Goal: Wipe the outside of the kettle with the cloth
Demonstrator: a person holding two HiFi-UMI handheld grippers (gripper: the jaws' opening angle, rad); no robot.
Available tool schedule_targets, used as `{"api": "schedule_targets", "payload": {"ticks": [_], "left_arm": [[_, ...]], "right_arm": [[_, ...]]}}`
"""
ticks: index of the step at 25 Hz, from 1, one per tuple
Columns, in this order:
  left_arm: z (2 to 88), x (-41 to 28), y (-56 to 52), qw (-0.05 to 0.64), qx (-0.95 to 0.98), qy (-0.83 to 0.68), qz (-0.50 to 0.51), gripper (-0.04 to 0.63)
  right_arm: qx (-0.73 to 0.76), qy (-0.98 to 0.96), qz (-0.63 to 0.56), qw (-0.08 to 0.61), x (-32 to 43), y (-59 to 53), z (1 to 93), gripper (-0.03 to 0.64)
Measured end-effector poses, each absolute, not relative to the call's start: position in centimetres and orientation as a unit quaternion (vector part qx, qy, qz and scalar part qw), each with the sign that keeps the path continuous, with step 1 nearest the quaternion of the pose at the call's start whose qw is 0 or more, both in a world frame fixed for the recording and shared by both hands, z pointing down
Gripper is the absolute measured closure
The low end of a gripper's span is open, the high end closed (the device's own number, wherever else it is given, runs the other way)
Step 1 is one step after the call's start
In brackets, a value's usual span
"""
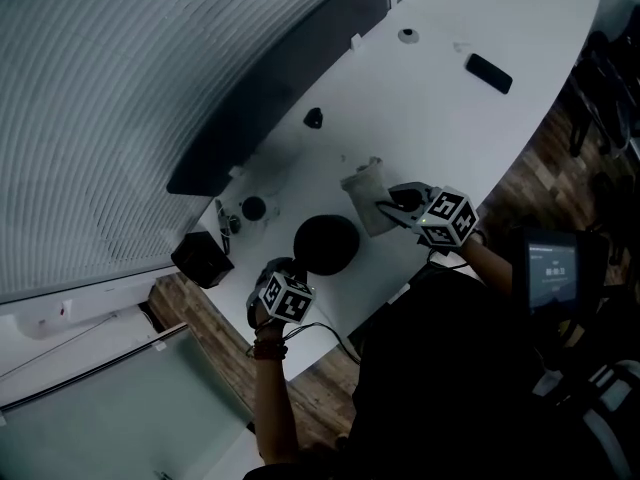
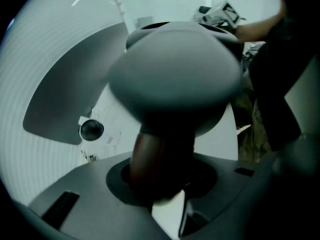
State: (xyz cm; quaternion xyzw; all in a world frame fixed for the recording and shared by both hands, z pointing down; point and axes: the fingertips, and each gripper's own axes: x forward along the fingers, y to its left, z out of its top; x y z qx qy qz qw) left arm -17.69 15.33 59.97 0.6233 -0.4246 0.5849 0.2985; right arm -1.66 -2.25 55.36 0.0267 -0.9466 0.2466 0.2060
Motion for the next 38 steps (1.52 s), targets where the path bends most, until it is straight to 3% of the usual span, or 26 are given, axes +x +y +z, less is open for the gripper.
{"api": "schedule_targets", "payload": {"ticks": [5, 17, 26, 28, 34, 38], "left_arm": [[60.3, -17.4, 16.3, 0.34, 0.592, -0.448, 0.577, 0.466], [59.2, -15.1, 16.8, 0.364, 0.565, -0.478, 0.566, 0.466], [58.9, -13.5, 17.8, 0.381, 0.554, -0.49, 0.554, 0.466], [58.9, -13.1, 17.9, 0.389, 0.553, -0.487, 0.553, 0.466], [58.7, -11.5, 18.4, 0.411, 0.555, -0.457, 0.56, 0.468], [58.8, -10.9, 18.8, 0.409, 0.565, -0.447, 0.56, 0.468]], "right_arm": [[-0.058, -0.926, 0.347, 0.133, -5.6, 1.8, 51.7, 0.546], [0.018, -0.845, 0.478, 0.238, -5.4, 2.1, 62.7, 0.546], [0.031, -0.833, 0.476, 0.279, -3.9, 2.6, 66.5, 0.546], [0.044, -0.857, 0.445, 0.258, -3.7, 1.6, 65.3, 0.546], [-0.056, -0.919, 0.382, 0.077, -3.6, 1.7, 53.0, 0.546], [-0.128, -0.918, 0.371, 0.056, -3.1, 4.8, 49.7, 0.546]]}}
